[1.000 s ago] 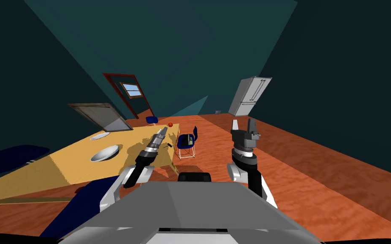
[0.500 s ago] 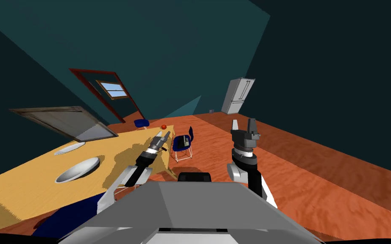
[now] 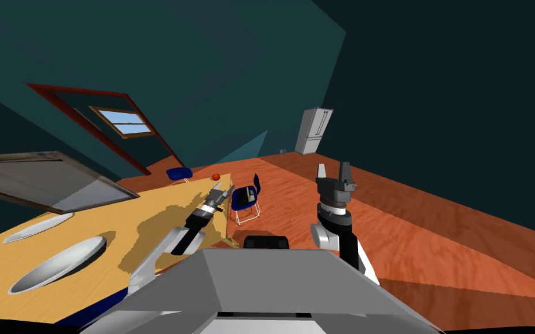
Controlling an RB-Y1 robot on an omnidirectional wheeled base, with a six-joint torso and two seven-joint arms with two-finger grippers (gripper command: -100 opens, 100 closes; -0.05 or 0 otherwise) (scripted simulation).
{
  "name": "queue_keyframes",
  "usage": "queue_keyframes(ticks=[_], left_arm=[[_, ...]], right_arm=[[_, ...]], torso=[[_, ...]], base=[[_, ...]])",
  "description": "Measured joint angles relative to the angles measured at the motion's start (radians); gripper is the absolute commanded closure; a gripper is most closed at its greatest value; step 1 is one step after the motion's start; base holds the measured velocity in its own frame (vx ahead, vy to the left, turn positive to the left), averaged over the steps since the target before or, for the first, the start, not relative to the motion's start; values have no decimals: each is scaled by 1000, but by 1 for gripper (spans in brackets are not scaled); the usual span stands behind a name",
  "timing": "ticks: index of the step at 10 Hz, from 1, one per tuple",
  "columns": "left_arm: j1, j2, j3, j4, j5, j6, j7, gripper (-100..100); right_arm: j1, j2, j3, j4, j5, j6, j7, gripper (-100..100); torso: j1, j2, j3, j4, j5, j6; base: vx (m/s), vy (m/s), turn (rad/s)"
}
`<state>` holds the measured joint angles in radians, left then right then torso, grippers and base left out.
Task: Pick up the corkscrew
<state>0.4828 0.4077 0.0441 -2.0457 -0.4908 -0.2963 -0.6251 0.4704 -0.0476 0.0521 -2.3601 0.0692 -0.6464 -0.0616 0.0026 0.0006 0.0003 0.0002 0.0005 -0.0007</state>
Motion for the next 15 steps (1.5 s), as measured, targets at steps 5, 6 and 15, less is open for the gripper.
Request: queue_keyframes(ticks=[5, 6, 15], left_arm=[[6, 63, -4, 70, -107, 9, -130, -100], [8, 64, -5, 73, -118, 10, -157, -100], [17, 141, -19, 193, -298, 12, -400, -100]], right_arm=[[0, 0, 0, 0, 0, 0, 0, 0], [0, 0, 0, 0, 0, 0, 0, 0], [0, 0, 0, 0, 0, 0, 0, 0]], torso=[[1, 1, 1, 0, 0, 0], [0, 1, 0, 0, 0, -1], [0, 1, 1, 0, 0, -1]], base=[[-14, 43, -240], [-21, 41, -294], [-33, 35, -218]])
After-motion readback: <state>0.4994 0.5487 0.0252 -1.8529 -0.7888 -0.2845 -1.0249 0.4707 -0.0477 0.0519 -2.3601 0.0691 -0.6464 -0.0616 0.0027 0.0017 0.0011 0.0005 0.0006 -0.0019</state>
